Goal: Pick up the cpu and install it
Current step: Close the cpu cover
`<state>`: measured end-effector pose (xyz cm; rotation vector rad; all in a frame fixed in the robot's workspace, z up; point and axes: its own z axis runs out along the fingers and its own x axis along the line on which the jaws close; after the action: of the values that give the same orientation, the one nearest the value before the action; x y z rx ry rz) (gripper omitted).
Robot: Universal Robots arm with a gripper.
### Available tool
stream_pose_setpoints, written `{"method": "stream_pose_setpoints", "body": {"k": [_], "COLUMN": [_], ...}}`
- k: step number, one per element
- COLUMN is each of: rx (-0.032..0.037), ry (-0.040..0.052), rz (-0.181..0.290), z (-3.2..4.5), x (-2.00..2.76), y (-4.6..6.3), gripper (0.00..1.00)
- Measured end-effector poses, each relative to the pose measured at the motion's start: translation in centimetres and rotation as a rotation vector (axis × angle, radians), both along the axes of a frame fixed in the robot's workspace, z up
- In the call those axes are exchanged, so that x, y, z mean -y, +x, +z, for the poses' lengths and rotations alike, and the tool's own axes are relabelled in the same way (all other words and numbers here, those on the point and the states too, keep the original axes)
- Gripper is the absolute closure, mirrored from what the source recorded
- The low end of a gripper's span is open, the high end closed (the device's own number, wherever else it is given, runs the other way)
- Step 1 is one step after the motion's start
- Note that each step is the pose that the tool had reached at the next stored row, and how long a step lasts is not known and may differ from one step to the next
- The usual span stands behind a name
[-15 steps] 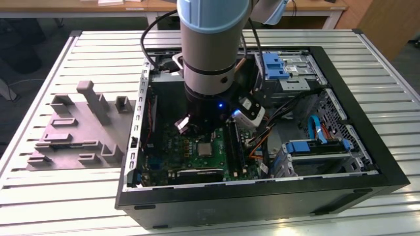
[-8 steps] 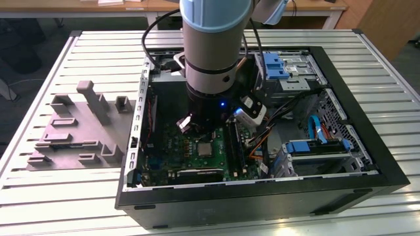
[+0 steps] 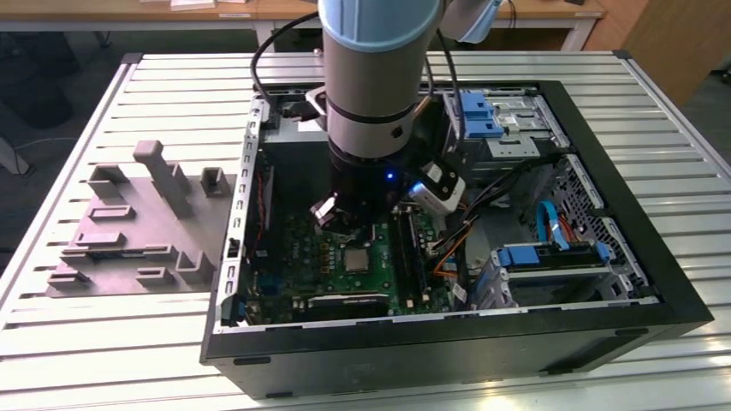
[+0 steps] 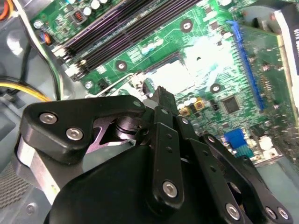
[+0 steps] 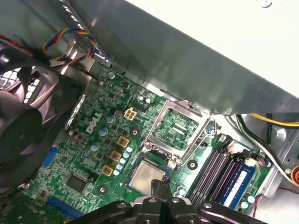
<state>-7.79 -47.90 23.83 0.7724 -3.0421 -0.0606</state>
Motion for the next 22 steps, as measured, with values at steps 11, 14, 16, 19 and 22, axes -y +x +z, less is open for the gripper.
{"method": "stream_pose_setpoints", "body": {"k": [11,14,16,19,22], "rx": [-0.004,-0.0047,-0.0048,-0.0047,-0.0047], "ry": [0.1007,0.1007,0.1006,0.1007,0.1007], "rz": [0.088,0.1,0.1,0.1,0.1], "z": [-0.32,-0.38,-0.4,-0.43,-0.47], "x": [-0.02,-0.02,-0.06,-0.33,-0.66], "y": [0.1,0.4,0.7,1.0,1.3], "gripper": [0.89,0.89,0.89,0.89,0.89]}}
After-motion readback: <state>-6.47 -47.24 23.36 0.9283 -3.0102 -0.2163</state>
